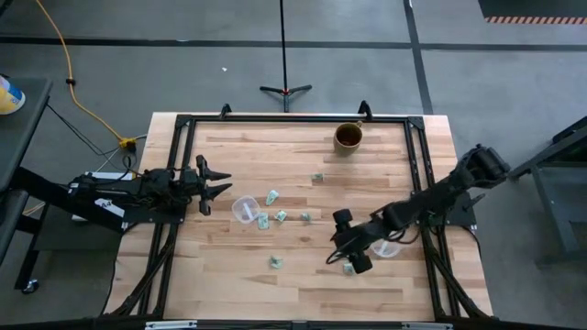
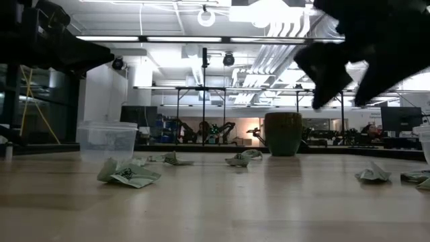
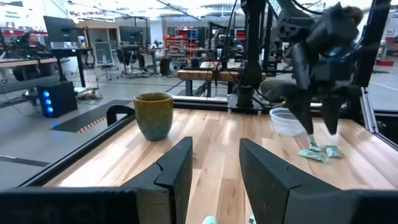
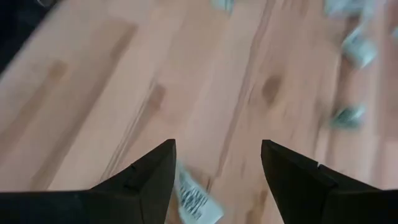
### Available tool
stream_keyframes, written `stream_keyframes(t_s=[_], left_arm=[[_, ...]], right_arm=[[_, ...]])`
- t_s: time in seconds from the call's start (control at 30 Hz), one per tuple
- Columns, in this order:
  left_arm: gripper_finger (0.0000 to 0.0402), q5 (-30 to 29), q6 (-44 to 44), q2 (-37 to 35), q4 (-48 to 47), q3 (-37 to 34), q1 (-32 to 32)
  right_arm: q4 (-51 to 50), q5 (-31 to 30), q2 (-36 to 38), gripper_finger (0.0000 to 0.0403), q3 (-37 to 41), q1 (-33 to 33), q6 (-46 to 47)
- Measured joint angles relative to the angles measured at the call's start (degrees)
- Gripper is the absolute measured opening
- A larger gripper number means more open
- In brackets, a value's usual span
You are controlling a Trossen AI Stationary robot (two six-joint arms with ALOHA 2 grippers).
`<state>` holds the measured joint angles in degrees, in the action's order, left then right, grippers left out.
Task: Pick and place Stevia / Truvia into bins
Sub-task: Put the stevia packet into the round transparent container
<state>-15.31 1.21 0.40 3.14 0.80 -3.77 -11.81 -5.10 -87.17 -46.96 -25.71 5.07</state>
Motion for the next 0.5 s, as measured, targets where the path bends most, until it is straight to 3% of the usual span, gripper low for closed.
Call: stream_keyframes(t_s=[0.13, 0.5], left_arm=[[0.0166, 0.0, 0.0, 0.0, 0.1, 0.0, 0.0], [0.0166, -0.2, 0.0, 0.0, 0.1, 0.0, 0.0]], right_arm=[[-4.7, 2.2, -4.0, 0.0226, -2.3, 0.0, 2.5], [-5.7, 4.1, -10.8, 0.0209, -3.4, 0.0, 2.1]])
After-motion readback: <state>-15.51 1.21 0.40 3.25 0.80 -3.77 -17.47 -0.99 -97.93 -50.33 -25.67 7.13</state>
